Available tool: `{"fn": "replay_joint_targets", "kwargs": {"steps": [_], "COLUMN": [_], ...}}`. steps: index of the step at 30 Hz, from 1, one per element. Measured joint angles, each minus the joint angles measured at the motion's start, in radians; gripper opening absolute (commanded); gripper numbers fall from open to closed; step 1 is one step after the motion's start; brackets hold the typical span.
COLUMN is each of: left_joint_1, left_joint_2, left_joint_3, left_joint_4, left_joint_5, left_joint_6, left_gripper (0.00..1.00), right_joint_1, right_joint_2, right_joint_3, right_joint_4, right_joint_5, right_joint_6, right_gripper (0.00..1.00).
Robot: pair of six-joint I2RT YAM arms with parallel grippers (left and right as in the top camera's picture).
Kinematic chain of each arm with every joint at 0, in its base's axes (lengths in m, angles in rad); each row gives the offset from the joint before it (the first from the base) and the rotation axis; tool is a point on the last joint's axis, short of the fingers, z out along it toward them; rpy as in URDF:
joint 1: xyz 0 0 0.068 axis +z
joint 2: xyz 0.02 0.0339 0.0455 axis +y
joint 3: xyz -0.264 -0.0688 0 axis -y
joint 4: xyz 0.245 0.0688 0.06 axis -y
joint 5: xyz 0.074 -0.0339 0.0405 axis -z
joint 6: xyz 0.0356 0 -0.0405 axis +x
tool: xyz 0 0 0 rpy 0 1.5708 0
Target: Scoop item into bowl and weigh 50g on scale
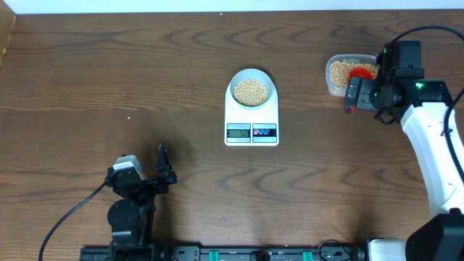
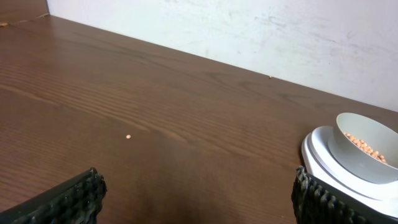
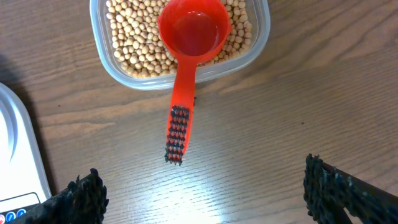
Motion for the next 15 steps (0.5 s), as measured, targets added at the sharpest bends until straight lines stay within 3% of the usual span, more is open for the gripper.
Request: {"fn": "replay_joint_targets", "kwargs": {"steps": [15], "left_joint_1": [0.000], "left_joint_2": [0.000], "left_joint_3": [0.000], "left_joint_4": [0.000], "left_joint_5": [0.000], "left_joint_6": [0.000], "left_gripper": [0.98], "right_joint_1": [0.000], "right_joint_2": [0.000], "right_joint_3": [0.000], "right_joint_4": [0.000], "right_joint_5": [0.000], "right_joint_6": [0.000], "right_gripper": [0.99]}}
